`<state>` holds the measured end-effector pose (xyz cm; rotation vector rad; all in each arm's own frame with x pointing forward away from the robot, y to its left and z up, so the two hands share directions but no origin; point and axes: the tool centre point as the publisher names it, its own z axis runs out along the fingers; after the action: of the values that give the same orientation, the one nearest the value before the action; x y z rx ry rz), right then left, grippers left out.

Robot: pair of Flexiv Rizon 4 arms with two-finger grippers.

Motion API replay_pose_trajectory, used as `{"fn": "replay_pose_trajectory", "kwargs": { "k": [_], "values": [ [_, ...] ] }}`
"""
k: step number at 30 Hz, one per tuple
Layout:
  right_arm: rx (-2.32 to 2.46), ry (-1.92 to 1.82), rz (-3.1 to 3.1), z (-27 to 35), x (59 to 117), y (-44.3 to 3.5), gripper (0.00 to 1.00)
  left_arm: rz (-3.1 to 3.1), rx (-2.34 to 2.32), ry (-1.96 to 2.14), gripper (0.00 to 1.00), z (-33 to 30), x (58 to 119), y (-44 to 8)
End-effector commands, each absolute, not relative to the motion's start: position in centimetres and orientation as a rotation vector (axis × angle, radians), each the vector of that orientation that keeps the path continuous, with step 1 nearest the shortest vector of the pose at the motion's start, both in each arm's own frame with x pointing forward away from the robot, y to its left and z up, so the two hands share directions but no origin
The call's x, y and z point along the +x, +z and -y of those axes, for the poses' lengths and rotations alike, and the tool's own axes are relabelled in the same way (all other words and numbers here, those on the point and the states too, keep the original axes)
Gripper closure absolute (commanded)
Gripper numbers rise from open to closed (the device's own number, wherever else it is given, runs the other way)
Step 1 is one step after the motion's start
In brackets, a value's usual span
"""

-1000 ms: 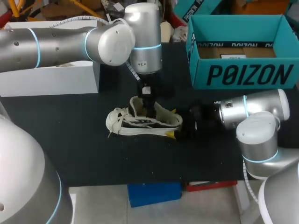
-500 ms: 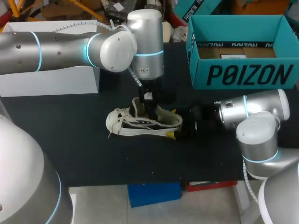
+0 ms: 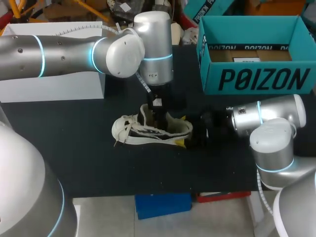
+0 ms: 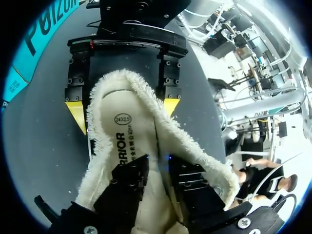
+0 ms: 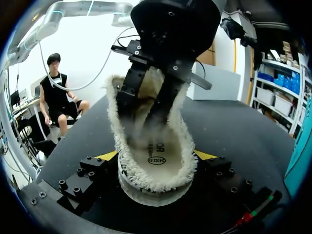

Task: Take the shoe out of the shoebox, open the shoe tongue, remove and reinsert the insole, then place the shoe into the shoebox

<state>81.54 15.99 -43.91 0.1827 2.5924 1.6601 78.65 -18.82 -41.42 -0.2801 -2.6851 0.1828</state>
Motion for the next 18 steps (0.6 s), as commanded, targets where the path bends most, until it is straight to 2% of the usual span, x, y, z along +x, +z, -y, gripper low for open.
{"fn": "replay_pose_trajectory", "kwargs": {
  "k": [1,8,12,15,18],
  "values": [
    [0.186,1.659,-2.595,-16.1,81.7,-44.0,1.00,2.692,-0.272,0.182,0.56,18.7,77.9,-42.4],
    [0.186,1.659,-2.595,-16.1,81.7,-44.0,1.00,2.773,-0.224,0.127,0.68,18.2,78.3,-43.4],
    [0.186,1.659,-2.595,-16.1,81.7,-44.0,1.00,2.836,-0.195,0.112,0.72,17.8,78.9,-43.8],
    [0.186,1.659,-2.595,-16.1,81.7,-44.0,1.00,2.871,-0.176,0.126,0.73,17.6,79.1,-44.0],
    [0.186,1.659,-2.595,-16.1,81.7,-44.0,1.00,2.931,-0.177,0.106,0.67,17.7,79.2,-44.3]
  ]
}}
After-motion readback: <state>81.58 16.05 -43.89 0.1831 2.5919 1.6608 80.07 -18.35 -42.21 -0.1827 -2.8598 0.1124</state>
